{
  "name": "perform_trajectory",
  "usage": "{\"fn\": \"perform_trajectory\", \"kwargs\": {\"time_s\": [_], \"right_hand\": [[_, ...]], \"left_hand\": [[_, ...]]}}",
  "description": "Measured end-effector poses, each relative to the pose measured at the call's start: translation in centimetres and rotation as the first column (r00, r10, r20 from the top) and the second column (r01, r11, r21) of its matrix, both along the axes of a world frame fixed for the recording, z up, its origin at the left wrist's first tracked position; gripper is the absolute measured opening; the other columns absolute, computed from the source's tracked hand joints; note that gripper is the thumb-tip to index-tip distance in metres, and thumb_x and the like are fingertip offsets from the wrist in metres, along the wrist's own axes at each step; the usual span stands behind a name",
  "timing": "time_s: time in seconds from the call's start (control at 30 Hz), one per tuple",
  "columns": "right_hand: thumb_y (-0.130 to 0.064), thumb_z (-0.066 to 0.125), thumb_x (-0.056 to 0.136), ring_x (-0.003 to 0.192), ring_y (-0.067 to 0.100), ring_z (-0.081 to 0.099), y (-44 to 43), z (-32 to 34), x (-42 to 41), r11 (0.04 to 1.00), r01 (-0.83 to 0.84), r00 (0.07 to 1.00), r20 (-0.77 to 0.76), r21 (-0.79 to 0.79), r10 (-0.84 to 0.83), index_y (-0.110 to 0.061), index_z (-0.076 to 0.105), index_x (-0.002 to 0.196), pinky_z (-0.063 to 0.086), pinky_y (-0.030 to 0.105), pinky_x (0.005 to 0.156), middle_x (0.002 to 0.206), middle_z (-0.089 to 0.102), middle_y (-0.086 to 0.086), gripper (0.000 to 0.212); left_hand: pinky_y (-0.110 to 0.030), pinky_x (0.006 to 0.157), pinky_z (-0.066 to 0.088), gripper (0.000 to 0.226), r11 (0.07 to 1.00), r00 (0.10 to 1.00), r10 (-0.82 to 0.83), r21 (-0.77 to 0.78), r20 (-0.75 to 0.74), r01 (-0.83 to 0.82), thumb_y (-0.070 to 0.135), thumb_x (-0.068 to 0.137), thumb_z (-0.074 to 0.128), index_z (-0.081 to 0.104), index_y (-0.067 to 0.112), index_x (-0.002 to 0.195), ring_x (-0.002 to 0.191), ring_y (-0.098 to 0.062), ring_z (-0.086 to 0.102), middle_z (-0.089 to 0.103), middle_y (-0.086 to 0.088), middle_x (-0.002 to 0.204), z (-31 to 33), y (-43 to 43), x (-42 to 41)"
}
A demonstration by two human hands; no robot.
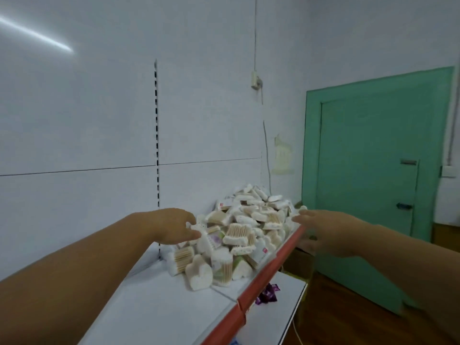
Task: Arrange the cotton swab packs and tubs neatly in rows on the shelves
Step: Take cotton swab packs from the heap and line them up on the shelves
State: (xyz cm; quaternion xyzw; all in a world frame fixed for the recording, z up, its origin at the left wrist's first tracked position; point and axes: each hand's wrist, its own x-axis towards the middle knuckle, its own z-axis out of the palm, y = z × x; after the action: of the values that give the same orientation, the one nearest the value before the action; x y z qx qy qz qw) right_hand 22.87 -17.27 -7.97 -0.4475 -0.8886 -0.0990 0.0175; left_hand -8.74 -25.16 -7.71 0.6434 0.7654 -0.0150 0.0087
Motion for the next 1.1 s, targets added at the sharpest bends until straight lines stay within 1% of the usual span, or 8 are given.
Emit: {"fn": "perform_trajectory", "kwargs": {"time_s": [0.2,0.4,0.63,0.73,0.8,0.87,1.0,1.1], "right_hand": [[-0.048,0.052,0.093,0.13,0.014,0.043,11.1,0.1,-2.0,1.0,0.004,0.999,-0.042,-0.004,-0.004,-0.034,0.036,0.143,0.036,0.033,0.106,0.148,0.039,-0.009,0.054],[-0.047,0.05,0.095,0.118,0.014,0.051,20.4,-1.3,-4.7,0.995,-0.094,0.993,0.062,-0.031,0.096,-0.031,0.049,0.134,0.042,0.029,0.098,0.134,0.054,-0.006,0.042],[-0.044,0.049,0.095,0.104,0.008,0.054,32.2,-1.3,-9.1,0.929,-0.369,0.928,-0.043,0.026,0.37,-0.03,0.055,0.127,0.042,0.023,0.084,0.119,0.061,-0.01,0.036],[-0.044,0.049,0.095,0.117,0.011,0.051,36.6,-1.5,-10.9,0.905,-0.424,0.9,-0.096,0.039,0.426,-0.03,0.051,0.132,0.041,0.027,0.096,0.132,0.055,-0.009,0.04],[-0.043,0.048,0.094,0.12,0.013,0.05,39.1,-1.7,-12.5,0.894,-0.443,0.877,-0.173,0.066,0.448,-0.029,0.053,0.131,0.038,0.028,0.097,0.135,0.053,-0.008,0.039],[-0.041,0.049,0.093,0.119,0.015,0.05,41.1,-2.0,-14.3,0.89,-0.449,0.857,-0.246,0.075,0.453,-0.027,0.053,0.13,0.038,0.029,0.094,0.134,0.053,-0.005,0.039],[-0.044,0.056,0.086,0.11,0.017,0.053,43.2,-3.0,-17.7,0.894,-0.448,0.853,-0.301,-0.001,0.427,-0.025,0.054,0.126,0.045,0.031,0.088,0.124,0.057,-0.002,0.044],[-0.053,0.061,0.079,0.091,0.016,0.055,43.6,-3.2,-19.4,0.9,-0.435,0.858,-0.298,0.014,0.419,-0.022,0.059,0.1,0.045,0.029,0.072,0.098,0.059,-0.002,0.037]], "left_hand": [[-0.028,0.106,0.032,0.059,0.998,0.999,-0.015,-0.065,-0.041,0.013,0.049,0.095,0.051,0.036,0.021,0.146,0.134,-0.018,0.04,0.04,-0.001,0.149,0.5,11.5,-1.4],[-0.022,0.092,0.04,0.046,0.998,0.998,-0.064,0.012,0.008,0.064,0.039,0.092,0.06,0.05,0.026,0.135,0.107,-0.01,0.053,0.056,0.005,0.129,-1.0,19.2,-1.7],[-0.022,0.083,0.043,0.028,0.955,0.98,0.159,0.233,0.119,-0.183,0.032,0.09,0.061,0.064,0.017,0.114,0.091,-0.01,0.053,0.064,0.002,0.109,-1.5,28.4,-2.9],[-0.025,0.067,0.041,0.044,0.914,0.929,0.332,0.187,0.161,-0.359,0.048,0.09,0.058,0.067,0.005,0.091,0.076,-0.015,0.052,0.056,-0.001,0.076,-1.9,32.5,-2.4],[-0.025,0.066,0.041,0.05,0.896,0.886,0.418,0.071,0.2,-0.439,0.058,0.086,0.058,0.059,0.009,0.079,0.075,-0.016,0.054,0.053,0.0,0.072,-2.6,34.3,-2.1],[-0.024,0.066,0.044,0.043,0.879,0.844,0.46,-0.01,0.277,-0.476,0.056,0.082,0.064,0.058,0.013,0.081,0.078,-0.016,0.058,0.058,-0.001,0.082,-3.2,35.2,-1.9],[-0.02,0.048,0.038,0.04,0.844,0.768,0.5,-0.025,0.4,-0.536,0.045,0.078,0.073,0.067,0.009,0.095,0.058,-0.01,0.051,0.057,0.002,0.072,-3.1,35.5,-1.9],[-0.023,0.058,0.043,0.042,0.796,0.691,0.504,0.032,0.518,-0.604,0.035,0.072,0.081,0.063,0.01,0.1,0.07,-0.014,0.057,0.061,-0.002,0.084,-3.4,35.5,-2.1]]}}
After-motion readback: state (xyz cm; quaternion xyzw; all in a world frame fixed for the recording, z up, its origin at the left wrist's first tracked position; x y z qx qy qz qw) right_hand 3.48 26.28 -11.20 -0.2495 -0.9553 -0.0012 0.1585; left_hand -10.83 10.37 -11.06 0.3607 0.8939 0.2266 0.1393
